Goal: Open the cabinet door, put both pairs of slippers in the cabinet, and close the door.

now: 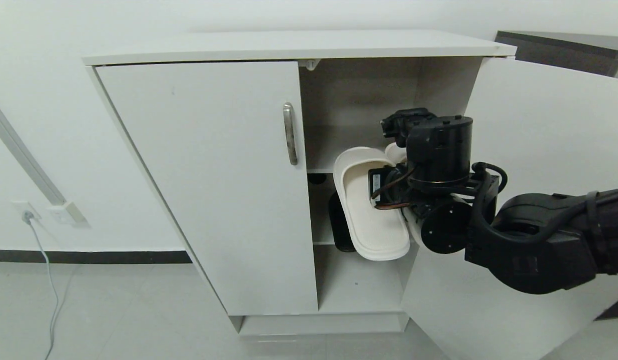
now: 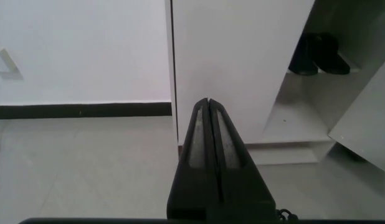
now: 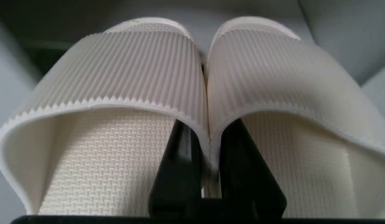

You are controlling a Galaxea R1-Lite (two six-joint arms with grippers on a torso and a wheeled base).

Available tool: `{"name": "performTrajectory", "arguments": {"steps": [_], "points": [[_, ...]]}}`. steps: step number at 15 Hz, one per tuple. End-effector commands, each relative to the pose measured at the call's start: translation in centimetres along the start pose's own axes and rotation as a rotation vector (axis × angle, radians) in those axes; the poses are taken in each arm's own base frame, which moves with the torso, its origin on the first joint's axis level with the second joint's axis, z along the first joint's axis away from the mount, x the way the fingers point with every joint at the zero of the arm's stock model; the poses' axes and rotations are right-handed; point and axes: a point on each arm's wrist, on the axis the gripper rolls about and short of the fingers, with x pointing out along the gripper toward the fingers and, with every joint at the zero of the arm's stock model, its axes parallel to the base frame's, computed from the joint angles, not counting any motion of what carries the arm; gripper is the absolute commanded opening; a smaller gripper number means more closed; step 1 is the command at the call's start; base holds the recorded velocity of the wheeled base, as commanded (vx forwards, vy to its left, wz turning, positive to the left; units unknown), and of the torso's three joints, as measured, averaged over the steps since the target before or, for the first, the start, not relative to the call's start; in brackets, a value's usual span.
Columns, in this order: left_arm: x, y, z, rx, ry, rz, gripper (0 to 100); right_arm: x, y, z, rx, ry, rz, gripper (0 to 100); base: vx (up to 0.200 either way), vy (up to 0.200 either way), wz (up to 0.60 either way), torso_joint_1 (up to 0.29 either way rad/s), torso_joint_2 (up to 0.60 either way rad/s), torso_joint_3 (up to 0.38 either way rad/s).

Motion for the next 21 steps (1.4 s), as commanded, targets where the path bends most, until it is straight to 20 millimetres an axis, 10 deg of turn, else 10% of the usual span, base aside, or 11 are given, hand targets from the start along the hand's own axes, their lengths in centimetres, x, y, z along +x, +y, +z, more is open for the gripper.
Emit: {"name": "performTrajectory", "arguments": {"steps": [1, 21], "points": [[0.0, 0.0, 0.0, 0.002, 0.001, -0.001, 0, -0.1, 0.1, 0.0, 0.000, -0.001, 0.003, 0, 0.200, 0.000, 0.00, 0.002, 0.00, 0.007], [0.0, 0.0, 0.0, -0.004, -0.001, 0.001, 0, 7.4, 2.5, 1.9, 0.062, 0.025, -0.077, 0, 0.040, 0.000, 0.00, 0.000, 0.00, 0.000]]}}
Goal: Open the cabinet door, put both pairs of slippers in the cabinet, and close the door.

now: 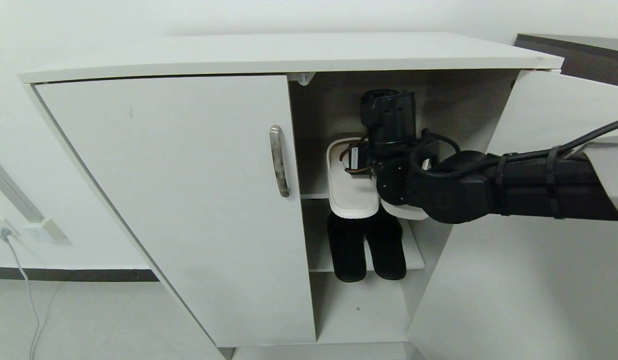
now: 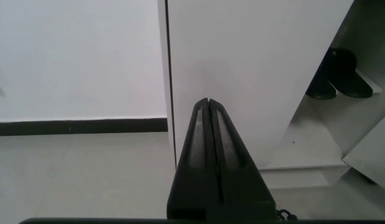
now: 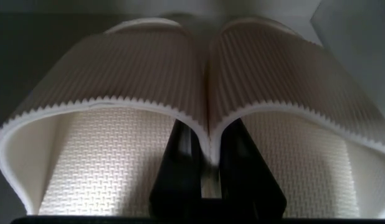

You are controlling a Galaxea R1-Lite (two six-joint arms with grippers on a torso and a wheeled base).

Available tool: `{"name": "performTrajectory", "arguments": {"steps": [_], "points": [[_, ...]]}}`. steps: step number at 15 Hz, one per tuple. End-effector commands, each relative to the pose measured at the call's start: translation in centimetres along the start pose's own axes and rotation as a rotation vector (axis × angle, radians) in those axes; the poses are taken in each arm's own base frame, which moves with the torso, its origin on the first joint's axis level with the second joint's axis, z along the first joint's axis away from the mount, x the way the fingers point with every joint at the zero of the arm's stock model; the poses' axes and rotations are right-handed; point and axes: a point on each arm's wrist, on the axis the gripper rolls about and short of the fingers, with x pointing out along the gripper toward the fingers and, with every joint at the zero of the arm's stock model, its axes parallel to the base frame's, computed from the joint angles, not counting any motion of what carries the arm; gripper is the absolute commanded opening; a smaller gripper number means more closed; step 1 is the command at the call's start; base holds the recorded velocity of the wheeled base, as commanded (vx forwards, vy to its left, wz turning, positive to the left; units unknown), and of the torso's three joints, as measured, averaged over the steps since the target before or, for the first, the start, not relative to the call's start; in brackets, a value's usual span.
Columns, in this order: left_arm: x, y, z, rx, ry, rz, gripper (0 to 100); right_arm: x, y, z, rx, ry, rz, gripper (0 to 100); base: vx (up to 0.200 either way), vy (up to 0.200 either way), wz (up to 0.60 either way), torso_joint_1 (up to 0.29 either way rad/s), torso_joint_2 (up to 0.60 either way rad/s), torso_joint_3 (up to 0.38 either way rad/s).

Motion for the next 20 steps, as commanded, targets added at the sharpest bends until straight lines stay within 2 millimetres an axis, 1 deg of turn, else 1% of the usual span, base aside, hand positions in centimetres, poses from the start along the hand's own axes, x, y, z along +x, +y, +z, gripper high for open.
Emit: {"name": "performTrajectory", "arguments": {"steps": [1, 6, 8, 10, 20], "points": [[0.0, 0.0, 0.0, 0.000, 0.001, 0.002, 0, 1.0, 0.2, -0.5, -0.009, 0.001, -0.011, 0, 0.000, 0.000, 0.00, 0.000, 0.00, 0.000], [0.0, 0.0, 0.0, -0.002, -0.001, 0.000, 0, 1.2, 0.2, 0.3, -0.032, -0.019, -0.007, 0, 0.000, 0.000, 0.00, 0.000, 0.00, 0.000], [0.0, 0.0, 0.0, -0.002, -0.001, 0.000, 0, 1.6, 0.0, 0.2, -0.034, -0.017, -0.009, 0, 0.000, 0.000, 0.00, 0.000, 0.00, 0.000], [0.0, 0.0, 0.0, -0.005, 0.001, 0.000, 0, 2.5, -0.1, 0.1, -0.032, -0.018, -0.023, 0, 0.000, 0.000, 0.00, 0.000, 0.00, 0.000], [0.0, 0.0, 0.0, -0.006, 0.001, 0.000, 0, 3.3, -0.2, -0.5, -0.042, 0.003, -0.034, 0, 0.000, 0.000, 0.00, 0.000, 0.00, 0.000]]}}
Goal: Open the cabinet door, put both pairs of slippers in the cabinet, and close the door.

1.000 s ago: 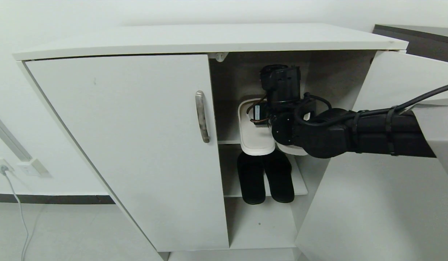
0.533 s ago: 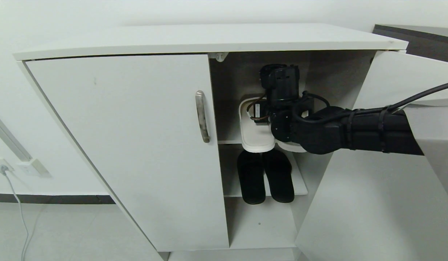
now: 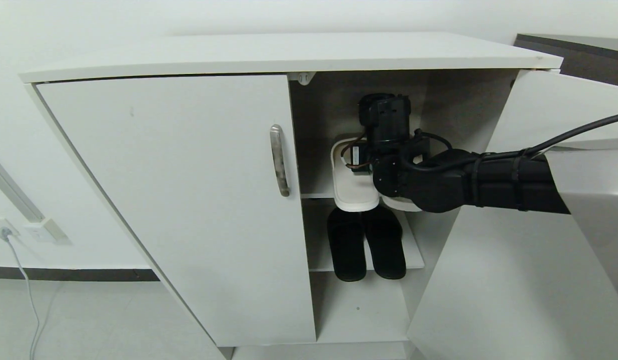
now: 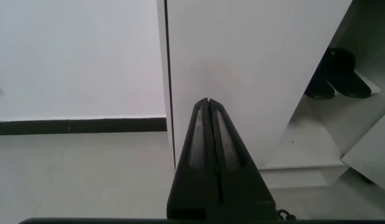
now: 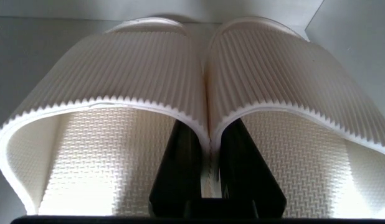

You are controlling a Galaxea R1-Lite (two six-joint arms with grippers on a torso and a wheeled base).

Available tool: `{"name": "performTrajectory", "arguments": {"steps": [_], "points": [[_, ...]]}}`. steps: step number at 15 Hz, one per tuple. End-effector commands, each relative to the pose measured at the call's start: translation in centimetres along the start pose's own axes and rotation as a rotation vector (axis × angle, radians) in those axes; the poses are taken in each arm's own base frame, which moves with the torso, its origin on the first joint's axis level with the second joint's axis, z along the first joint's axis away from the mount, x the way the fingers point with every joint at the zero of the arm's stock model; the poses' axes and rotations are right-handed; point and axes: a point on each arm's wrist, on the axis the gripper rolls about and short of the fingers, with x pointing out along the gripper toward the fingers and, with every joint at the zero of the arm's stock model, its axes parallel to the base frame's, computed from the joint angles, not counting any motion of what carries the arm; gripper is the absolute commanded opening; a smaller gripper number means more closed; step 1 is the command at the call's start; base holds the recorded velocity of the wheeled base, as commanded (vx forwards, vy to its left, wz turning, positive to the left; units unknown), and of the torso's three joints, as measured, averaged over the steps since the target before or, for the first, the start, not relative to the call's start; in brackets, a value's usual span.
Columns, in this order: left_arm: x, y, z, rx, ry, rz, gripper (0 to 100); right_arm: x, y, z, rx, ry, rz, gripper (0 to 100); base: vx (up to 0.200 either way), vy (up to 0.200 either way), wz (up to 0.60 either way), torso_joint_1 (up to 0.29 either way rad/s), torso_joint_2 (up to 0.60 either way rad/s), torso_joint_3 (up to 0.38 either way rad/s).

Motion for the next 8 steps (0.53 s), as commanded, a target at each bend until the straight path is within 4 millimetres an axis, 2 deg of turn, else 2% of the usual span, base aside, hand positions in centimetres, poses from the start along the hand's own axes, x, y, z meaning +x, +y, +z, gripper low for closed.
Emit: {"name": "performTrajectory", "arguments": {"steps": [1, 5, 6, 8], "points": [[0.01, 0.00, 0.00, 0.000, 0.001, 0.000, 0, 0.08, 0.02, -0.13, -0.001, 0.002, -0.001, 0, 0.000, 0.000, 0.00, 0.000, 0.00, 0.000], [-0.01, 0.00, -0.01, 0.000, -0.001, 0.000, 0, 0.08, 0.02, -0.13, 0.002, 0.002, -0.001, 0, 0.000, 0.000, 0.00, 0.000, 0.00, 0.000], [0.01, 0.00, 0.00, -0.002, 0.001, 0.002, 0, 0.08, 0.02, -0.13, 0.002, 0.002, -0.001, 100, 0.000, 0.000, 0.00, 0.000, 0.00, 0.000], [0.01, 0.00, 0.00, -0.002, 0.001, 0.000, 0, 0.09, 0.02, -0.22, 0.000, 0.004, -0.001, 100, 0.000, 0.000, 0.00, 0.000, 0.00, 0.000]]}}
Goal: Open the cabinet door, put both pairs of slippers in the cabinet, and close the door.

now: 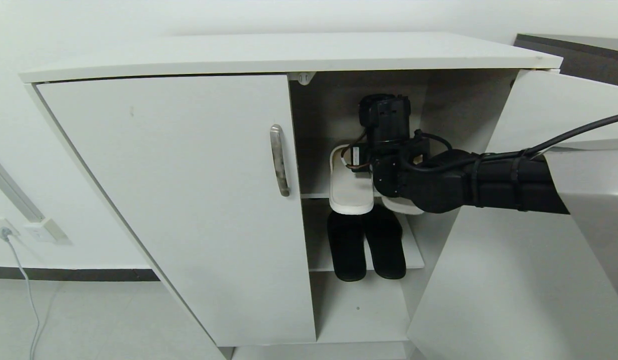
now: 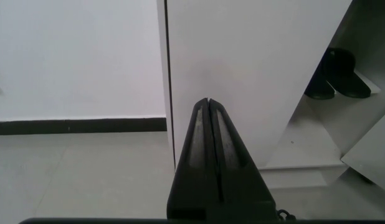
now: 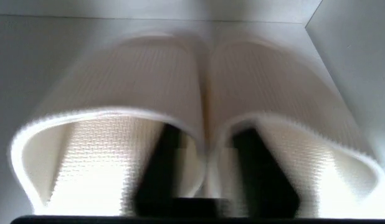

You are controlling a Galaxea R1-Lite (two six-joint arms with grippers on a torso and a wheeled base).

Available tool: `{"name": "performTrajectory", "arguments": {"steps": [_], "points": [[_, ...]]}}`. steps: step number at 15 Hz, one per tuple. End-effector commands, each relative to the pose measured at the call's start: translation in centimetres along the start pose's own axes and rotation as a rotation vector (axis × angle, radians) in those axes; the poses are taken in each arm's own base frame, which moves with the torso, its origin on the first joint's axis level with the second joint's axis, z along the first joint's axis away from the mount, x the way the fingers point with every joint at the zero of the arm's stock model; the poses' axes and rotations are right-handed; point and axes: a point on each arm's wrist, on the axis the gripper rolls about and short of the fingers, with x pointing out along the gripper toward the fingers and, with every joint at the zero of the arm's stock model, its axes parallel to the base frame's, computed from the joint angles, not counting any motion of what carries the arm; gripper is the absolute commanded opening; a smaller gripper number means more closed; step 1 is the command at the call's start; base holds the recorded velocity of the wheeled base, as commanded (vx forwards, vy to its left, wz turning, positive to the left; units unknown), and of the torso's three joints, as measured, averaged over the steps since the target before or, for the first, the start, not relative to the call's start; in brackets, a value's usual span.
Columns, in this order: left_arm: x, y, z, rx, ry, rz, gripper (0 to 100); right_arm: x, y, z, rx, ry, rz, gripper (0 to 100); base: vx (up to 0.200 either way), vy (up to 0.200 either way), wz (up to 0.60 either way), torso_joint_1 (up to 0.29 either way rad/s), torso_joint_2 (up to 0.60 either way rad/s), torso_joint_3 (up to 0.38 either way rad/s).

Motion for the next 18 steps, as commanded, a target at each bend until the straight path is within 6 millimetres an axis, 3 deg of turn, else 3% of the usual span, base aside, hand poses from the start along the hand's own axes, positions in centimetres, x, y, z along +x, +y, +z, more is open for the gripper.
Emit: {"name": "performTrajectory", "arguments": {"steps": [1, 4, 8, 12, 18], "points": [[0.0, 0.0, 0.0, -0.001, 0.001, -0.001, 0, 0.0, 0.0, -0.2, -0.006, 0.006, 0.000, 100, 0.000, 0.000, 0.00, 0.000, 0.00, 0.000], [0.0, 0.0, 0.0, -0.001, 0.001, -0.001, 0, -0.6, 0.0, -0.5, -0.018, 0.023, 0.007, 100, 0.000, 0.000, 0.00, 0.000, 0.00, 0.000], [0.0, 0.0, 0.0, -0.001, 0.001, -0.001, 0, -3.0, -0.8, 0.1, -0.010, 0.033, 0.028, 100, 0.000, 0.000, 0.00, 0.000, 0.00, 0.000], [0.0, 0.0, 0.0, -0.001, 0.001, -0.001, 0, -8.2, -2.7, 0.7, -0.004, 0.038, 0.083, 100, 0.000, 0.000, 0.00, 0.000, 0.00, 0.000], [0.0, 0.0, 0.0, -0.001, 0.001, -0.001, 0, -14.7, -4.8, -2.3, 0.000, 0.024, 0.265, 100, 0.000, 0.000, 0.00, 0.000, 0.00, 0.000]]}}
